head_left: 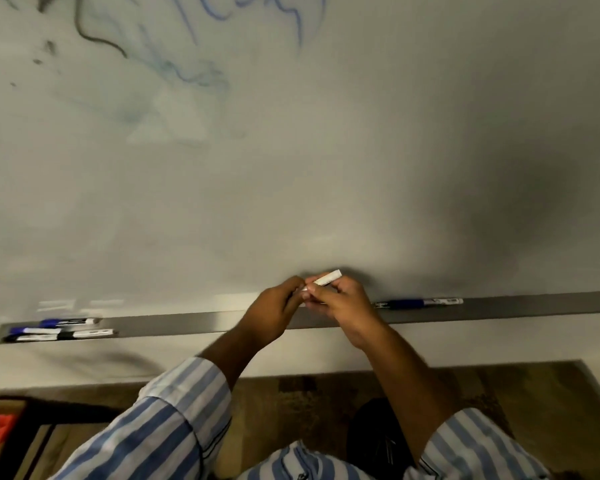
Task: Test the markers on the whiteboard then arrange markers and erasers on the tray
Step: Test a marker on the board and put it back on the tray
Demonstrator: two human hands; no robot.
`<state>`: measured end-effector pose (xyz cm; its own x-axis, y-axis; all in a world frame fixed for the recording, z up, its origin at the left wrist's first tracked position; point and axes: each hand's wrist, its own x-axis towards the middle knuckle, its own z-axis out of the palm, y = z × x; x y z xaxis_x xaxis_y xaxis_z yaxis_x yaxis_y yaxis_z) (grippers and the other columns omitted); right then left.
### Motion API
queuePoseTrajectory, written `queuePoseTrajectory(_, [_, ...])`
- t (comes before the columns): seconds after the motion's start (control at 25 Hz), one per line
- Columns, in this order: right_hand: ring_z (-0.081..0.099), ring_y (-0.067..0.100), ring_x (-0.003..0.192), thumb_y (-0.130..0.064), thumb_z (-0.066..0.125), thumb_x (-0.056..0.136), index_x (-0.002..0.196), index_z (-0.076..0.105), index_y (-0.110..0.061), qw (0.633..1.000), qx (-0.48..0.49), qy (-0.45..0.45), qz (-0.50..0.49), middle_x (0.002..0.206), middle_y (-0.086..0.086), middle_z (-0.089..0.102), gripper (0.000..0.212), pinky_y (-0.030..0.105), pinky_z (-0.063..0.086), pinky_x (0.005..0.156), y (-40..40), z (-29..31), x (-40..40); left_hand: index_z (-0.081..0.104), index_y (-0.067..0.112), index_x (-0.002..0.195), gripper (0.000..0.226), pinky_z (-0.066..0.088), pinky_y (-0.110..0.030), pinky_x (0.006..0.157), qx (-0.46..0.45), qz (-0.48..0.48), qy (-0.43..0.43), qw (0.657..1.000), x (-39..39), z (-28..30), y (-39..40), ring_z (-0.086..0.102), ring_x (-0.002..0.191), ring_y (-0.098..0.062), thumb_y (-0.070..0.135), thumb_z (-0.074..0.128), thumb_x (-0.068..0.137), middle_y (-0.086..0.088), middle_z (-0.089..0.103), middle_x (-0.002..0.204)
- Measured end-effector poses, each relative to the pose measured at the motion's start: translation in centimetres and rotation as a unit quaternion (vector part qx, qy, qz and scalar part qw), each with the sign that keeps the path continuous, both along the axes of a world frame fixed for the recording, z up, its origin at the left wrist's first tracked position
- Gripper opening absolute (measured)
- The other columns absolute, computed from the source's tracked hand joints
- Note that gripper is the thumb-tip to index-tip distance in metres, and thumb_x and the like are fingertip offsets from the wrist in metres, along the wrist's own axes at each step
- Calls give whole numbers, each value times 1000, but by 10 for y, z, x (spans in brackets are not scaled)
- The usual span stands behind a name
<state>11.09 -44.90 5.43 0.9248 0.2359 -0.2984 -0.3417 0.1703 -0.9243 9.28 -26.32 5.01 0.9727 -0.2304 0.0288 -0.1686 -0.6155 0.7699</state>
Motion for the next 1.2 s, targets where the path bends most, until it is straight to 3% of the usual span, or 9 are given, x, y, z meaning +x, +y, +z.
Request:
queuePoseTrajectory(0.16, [77, 26, 106, -9, 69, 101, 112, 76, -10, 998, 7, -61, -2, 110, 11, 80, 13, 38, 64, 93, 43, 40, -3, 61, 33, 104, 8, 45, -19, 69, -49, 20, -75, 996, -7, 40, 36, 57, 71, -5, 32, 56, 109, 21, 62, 79])
queuePoseTrajectory(0.36, [68, 17, 83, -19, 64, 104, 111, 74, -19, 985, 71, -156, -25, 98, 5, 76, 12, 32, 60, 77, 98, 112, -11, 66, 23, 105, 17, 49, -31, 64, -134, 76, -188, 970, -12, 108, 84, 57, 69, -18, 38, 69, 99, 5, 65, 81])
queuePoseTrajectory(0.48, [70, 22, 84, -29, 59, 102, 121, 71, -16, 971, 115, -210, -26, 95, 10, 76, 25, 32, 58, 75, 125, 150, -18, 65, 20, 113, 21, 45, -29, 61, -170, 96, -245, 950, -19, 145, 117, 53, 65, -19, 34, 71, 98, -4, 61, 76])
queuePoseTrajectory(0.64, [67, 26, 92, -18, 56, 107, 112, 73, -16, 952, 134, -274, -18, 106, 19, 76, 18, 33, 56, 75, 156, 195, -24, 63, 18, 117, 15, 44, -25, 68, -199, 118, -303, 925, -22, 190, 165, 53, 72, -11, 25, 57, 105, 9, 58, 82])
queuePoseTrajectory(0.76, [67, 24, 91, -30, 55, 100, 105, 77, -20, 944, 146, -294, -19, 108, 18, 75, 25, 36, 54, 76, 185, 231, -28, 62, 21, 116, 20, 49, -32, 73, -170, 126, -343, 915, -18, 232, 199, 58, 81, -16, 13, 49, 104, 7, 62, 92])
queuePoseTrajectory(0.92, [71, 30, 100, -25, 51, 101, 132, 70, -14, 928, 178, -326, -14, 114, 21, 76, 38, 36, 58, 78, 209, 265, -29, 62, 19, 109, 37, 46, -32, 75, -108, 126, -419, 893, -18, 280, 233, 56, 82, -17, -2, 41, 87, 5, 63, 96])
queuePoseTrajectory(1.04, [74, 39, 110, -21, 55, 93, 125, 74, -8, 913, 192, -358, -46, 117, 23, 77, 39, 39, 61, 82, 224, 295, -35, 66, 13, 111, 43, 49, -34, 85, -74, 150, -504, 847, -17, 323, 261, 59, 95, -17, -9, 39, 85, 6, 63, 106])
queuePoseTrajectory(1.2, [76, 42, 101, -3, 58, 99, 110, 79, -5, 883, 166, -424, -115, 106, 23, 79, 23, 34, 64, 73, 234, 335, -38, 68, 3, 121, 48, 50, -39, 108, -20, 159, -608, 778, -3, 396, 294, 61, 125, -25, -19, 39, 89, -9, 65, 130])
